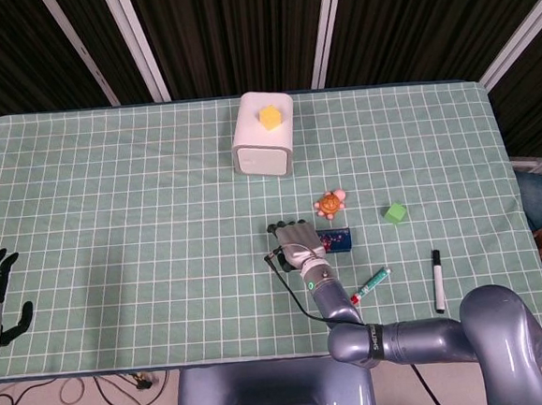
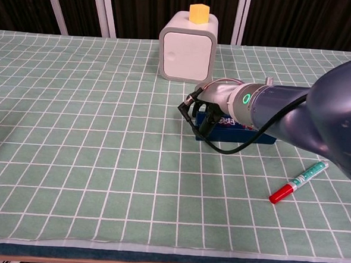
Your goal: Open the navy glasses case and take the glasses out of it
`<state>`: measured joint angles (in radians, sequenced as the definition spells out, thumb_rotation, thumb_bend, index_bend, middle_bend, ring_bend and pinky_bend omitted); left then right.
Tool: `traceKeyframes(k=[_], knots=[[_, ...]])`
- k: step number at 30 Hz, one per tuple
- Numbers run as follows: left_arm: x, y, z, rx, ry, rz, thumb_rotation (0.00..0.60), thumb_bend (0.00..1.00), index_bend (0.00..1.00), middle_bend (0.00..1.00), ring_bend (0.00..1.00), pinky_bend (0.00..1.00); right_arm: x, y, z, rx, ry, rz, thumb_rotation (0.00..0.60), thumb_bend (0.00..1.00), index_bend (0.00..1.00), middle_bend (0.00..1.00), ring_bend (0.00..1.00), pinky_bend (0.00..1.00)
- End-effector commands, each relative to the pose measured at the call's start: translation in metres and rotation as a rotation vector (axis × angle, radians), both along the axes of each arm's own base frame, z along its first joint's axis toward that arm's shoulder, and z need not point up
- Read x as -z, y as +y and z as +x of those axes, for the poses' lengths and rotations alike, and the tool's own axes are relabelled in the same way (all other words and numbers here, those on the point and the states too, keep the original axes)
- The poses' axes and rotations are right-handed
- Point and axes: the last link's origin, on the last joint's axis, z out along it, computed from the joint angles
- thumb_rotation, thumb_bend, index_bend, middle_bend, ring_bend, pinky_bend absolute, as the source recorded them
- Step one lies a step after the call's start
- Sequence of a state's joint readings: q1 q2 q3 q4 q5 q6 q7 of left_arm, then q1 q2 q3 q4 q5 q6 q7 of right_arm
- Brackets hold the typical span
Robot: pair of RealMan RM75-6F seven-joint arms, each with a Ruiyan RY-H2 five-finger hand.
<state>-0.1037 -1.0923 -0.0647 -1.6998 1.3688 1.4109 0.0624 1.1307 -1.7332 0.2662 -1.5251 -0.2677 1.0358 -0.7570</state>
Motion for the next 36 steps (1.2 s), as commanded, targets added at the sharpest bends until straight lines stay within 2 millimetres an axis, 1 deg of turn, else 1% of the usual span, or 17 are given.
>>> traceKeyframes(k=[1, 12, 21, 29, 33, 36], knots=[[0.0002, 0.0000, 0.0000, -0.001, -0.001, -0.001, 0.600, 0.43, 0.05, 0.00, 0.00, 0.00, -0.0002, -0.0002, 0.0000, 0.001, 0.000, 0.000, 0.600, 0.57, 0.23, 0.23, 0.26, 0.21], [0.0002, -0.0001, -0.0001, -0.003, -0.002, -0.005, 0.600, 0.43, 0.05, 0.00, 0.00, 0.00, -0.0004, -0.0001, -0.0006, -0.001, 0.001, 0.002, 0.600, 0.59, 0.23, 0.23, 0.26, 0.21], [0.0003, -0.0003, -0.0001, -0.004, -0.003, -0.006, 0.600, 0.43, 0.05, 0.00, 0.00, 0.00, -0.0008, 0.0000, -0.0009, -0.015, 0.009, 0.008, 0.600, 0.64, 0.24, 0.23, 0.30, 0.21], [0.0002, -0.0004, 0.0000, -0.004, -0.004, -0.006, 0.600, 0.43, 0.05, 0.00, 0.00, 0.00, -0.0017, -0.0013, -0.0025, -0.024, 0.024, 0.004, 0.600, 0.64, 0.25, 0.25, 0.32, 0.21], [0.0002, -0.0006, -0.0001, -0.005, -0.004, -0.007, 0.600, 0.43, 0.05, 0.00, 0.00, 0.00, -0.0031, -0.0033, -0.0039, -0.044, 0.044, -0.014, 0.600, 0.65, 0.26, 0.26, 0.34, 0.23], [0.0003, -0.0007, -0.0002, -0.006, -0.004, -0.008, 0.600, 0.44, 0.05, 0.00, 0.00, 0.00, -0.0045, -0.0043, -0.0045, -0.049, 0.046, -0.022, 0.600, 0.65, 0.27, 0.27, 0.36, 0.27]])
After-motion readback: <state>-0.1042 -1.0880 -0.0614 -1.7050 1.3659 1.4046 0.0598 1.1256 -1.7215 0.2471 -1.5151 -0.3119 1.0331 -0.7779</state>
